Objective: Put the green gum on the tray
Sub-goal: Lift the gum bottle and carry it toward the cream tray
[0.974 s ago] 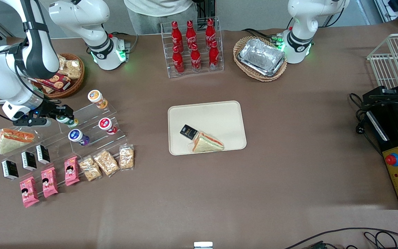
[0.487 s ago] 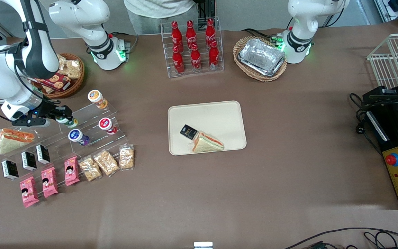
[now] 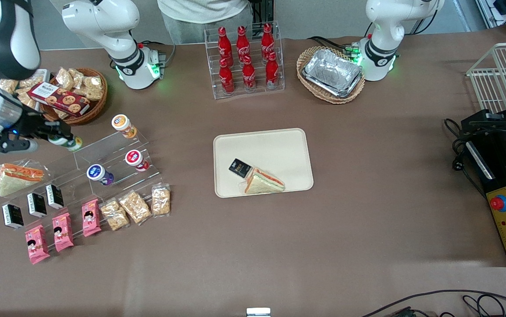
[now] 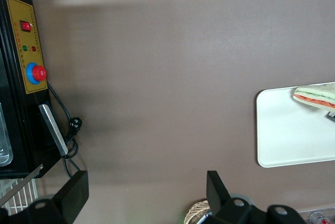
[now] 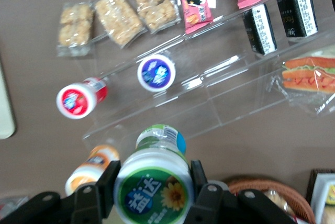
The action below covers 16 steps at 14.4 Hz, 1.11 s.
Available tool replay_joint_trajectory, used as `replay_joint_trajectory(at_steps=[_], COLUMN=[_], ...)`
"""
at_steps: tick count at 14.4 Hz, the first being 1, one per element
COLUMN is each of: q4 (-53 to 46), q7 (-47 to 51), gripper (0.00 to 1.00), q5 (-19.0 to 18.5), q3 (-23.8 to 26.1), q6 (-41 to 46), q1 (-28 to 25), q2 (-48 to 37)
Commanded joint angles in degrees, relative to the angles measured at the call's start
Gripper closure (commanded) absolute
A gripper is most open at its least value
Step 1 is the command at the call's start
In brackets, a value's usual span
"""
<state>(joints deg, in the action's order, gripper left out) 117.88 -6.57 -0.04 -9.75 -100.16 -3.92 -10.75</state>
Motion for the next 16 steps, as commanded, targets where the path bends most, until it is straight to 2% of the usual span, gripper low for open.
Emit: replay_joint_trajectory(at_steps=[1, 3, 7, 9, 11, 13, 16], q4=[-4.67, -4.76, -4.5, -3.71, -1.87, -0.55, 1.29], q7=[10.48, 17.71, 22.54, 29.56, 37.82, 44.33, 49.98], gripper=[0.91, 0.91, 0.91, 0.91, 0.92, 0.92, 0.92], q5=[-0.23, 0.56, 5.04, 5.48, 7.85, 8.03, 8.03], q3=[6.12, 10.96, 12.47, 17.19, 23.08, 27.92, 31.54], q6=[7.86, 8.31, 6.13, 2.18, -3.61, -9.24, -17.23], q1=[-0.48, -0.48, -1.79, -2.67, -2.68, -2.76, -3.55], q2=[-0.14, -0.59, -0.07, 1.34, 3.09, 5.46, 10.21])
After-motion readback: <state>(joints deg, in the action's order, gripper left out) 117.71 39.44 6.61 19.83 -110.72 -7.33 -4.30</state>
